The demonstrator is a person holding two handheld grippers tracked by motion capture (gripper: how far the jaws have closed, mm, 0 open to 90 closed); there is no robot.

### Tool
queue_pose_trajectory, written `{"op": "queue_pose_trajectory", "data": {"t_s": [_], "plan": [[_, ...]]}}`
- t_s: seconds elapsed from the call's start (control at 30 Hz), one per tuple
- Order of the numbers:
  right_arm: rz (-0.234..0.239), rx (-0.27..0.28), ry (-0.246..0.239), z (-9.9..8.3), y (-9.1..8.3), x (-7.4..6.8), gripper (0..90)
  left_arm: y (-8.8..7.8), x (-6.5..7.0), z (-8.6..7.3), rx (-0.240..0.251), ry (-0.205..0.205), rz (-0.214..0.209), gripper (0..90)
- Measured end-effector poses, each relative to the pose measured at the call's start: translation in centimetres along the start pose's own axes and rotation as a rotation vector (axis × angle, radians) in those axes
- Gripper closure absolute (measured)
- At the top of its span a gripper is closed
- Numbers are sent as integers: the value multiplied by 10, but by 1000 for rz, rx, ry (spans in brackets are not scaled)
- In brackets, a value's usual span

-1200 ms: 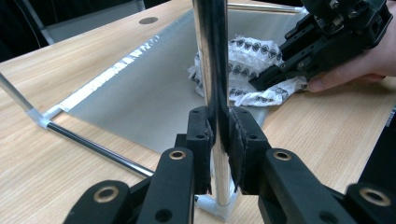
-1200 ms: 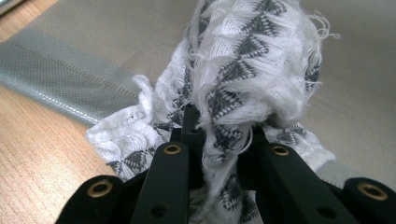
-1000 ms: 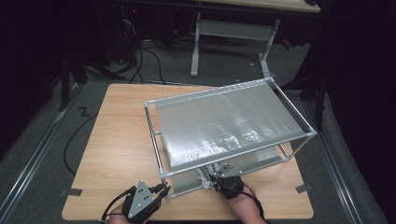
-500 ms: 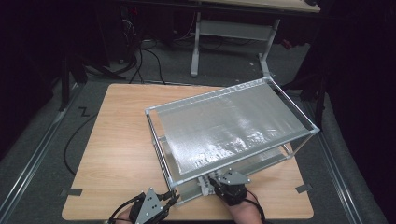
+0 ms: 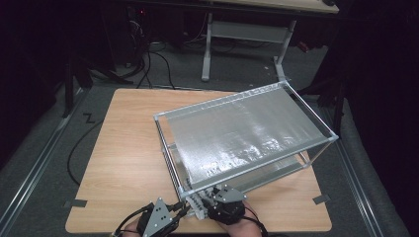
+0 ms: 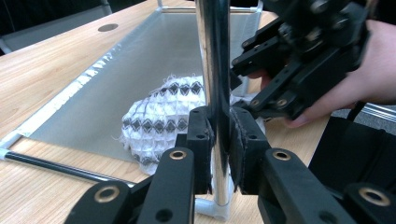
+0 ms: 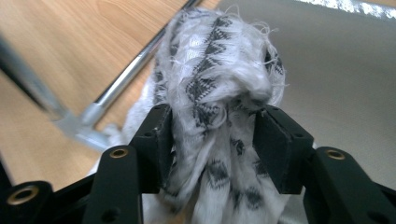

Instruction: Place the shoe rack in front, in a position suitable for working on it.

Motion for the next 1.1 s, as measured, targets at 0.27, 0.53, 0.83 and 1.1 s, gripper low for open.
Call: {"op": "queue_pose_trajectory", "data": {"t_s": [0.27,0.53,0.83,1.1], "plan": [[-18,41,-1,1,-14,1,561,1,-1,1,-3,3,0,793],[-50,18,-2,-2,-6,1,611,1,-1,1,-4,4,0,793],[-26,-33,-15,-7,15,-14,635,-1,-3,0,-11,3,10,792],[-18,-22,-43,-2,21,-32,693,-16,-10,-9,-15,-29,24,798]]}}
Point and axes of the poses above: each handheld gripper's, and its own axes: y roughly forward along the jaws, z roughly out of its top, x roughly to its right, the point moved 7 cm from there along y, roughly forward along the jaws, and after that the axes turned 2 degrees about y, right-handed, at the moved point
